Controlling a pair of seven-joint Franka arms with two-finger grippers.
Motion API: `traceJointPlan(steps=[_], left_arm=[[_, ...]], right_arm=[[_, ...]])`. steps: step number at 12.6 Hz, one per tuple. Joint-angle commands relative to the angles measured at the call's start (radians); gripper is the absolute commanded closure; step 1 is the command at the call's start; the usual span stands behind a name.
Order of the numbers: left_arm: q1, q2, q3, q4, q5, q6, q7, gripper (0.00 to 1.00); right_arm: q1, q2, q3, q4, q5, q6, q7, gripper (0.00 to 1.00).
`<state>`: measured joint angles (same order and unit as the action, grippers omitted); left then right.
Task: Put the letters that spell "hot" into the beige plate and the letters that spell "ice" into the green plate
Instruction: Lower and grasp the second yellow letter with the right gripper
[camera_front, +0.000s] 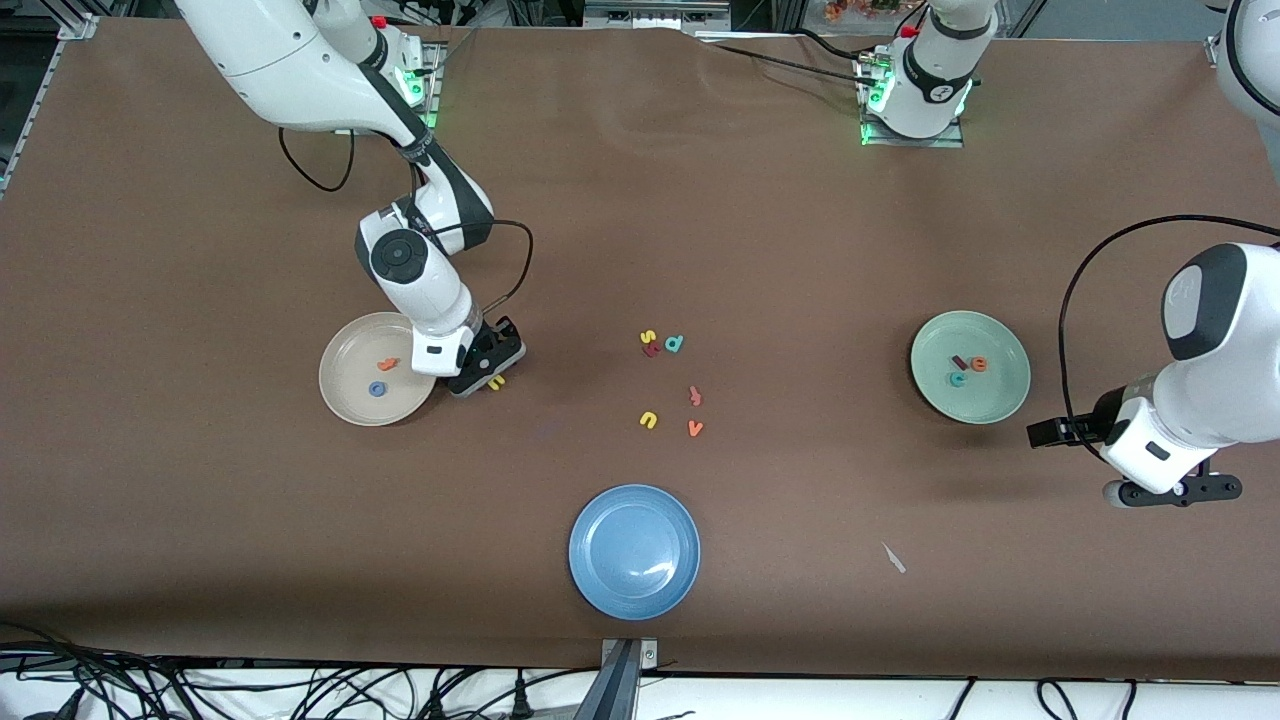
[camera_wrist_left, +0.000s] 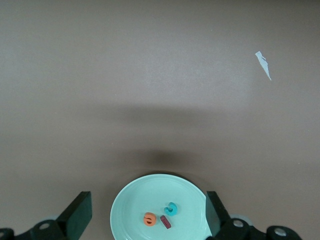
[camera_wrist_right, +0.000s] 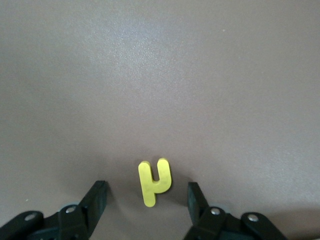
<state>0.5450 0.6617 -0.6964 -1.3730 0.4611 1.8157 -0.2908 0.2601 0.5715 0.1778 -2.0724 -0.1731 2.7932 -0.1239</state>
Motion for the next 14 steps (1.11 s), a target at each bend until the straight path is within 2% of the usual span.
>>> traceJointPlan(steps=[1,2,6,14], left_arm=[[-0.008,-0.004,0.008,0.014,-0.022,-0.019,0.024,0.0],[-0.008,-0.004,0.008,0.014,-0.022,-0.019,0.024,0.0],[-0.008,-0.004,0.008,0.014,-0.022,-0.019,0.022,0.0],[-0.017,-0.011,0.005,0.014,-0.022,-0.021,0.016,0.0]], right_arm=[[-0.016,0.005,0.008,0.0,-0.003,0.011,-0.019,0.27],[-0.016,0.014,0.008,0.006,-0.002,0.011,-0.023,0.28],[-0.015,0.024,0.008,0.017,-0.002,0.012,-0.023,0.46],[-0.013,0.039,0.008,0.043,0.001,0.012,-0.023,0.54]])
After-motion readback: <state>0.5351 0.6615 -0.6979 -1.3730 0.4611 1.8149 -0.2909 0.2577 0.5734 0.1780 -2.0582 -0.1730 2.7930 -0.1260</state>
